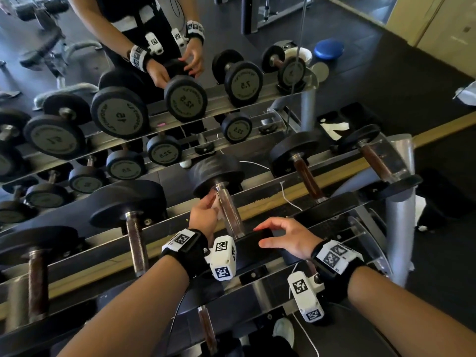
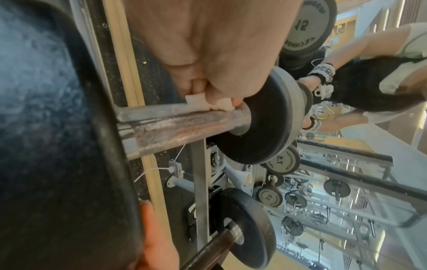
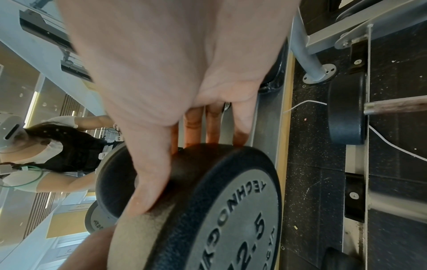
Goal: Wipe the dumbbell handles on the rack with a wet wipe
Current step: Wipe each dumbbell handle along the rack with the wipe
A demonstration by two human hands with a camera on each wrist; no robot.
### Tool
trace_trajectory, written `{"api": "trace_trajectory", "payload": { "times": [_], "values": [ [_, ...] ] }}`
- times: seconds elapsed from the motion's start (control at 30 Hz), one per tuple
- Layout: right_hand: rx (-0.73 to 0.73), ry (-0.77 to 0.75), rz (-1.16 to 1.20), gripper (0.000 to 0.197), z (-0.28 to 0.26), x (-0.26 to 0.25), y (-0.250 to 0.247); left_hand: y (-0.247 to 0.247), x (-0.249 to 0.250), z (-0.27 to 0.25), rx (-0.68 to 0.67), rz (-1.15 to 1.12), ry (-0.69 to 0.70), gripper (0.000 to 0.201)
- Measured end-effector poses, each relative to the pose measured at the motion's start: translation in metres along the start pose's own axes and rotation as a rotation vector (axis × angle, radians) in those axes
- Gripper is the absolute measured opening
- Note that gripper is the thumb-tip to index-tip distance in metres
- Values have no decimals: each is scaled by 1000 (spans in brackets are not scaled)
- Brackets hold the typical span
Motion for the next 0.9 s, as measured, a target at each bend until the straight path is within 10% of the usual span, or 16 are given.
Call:
{"api": "trace_trajectory", "payload": {
  "times": [0.9],
  "values": [
    [32,17,-4,32,-2,2,3,-36,-12,-14,51,28,-92,27]
  ]
}}
Point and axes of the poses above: each hand's wrist, its own z-axis towards the middle knuckle, its own y-axis out of the palm, x = y × z, the point moved 5 cm from there along z, towards the middle knuckle, and after that the axes turned 6 degrees about x, right-handed, at the moved point
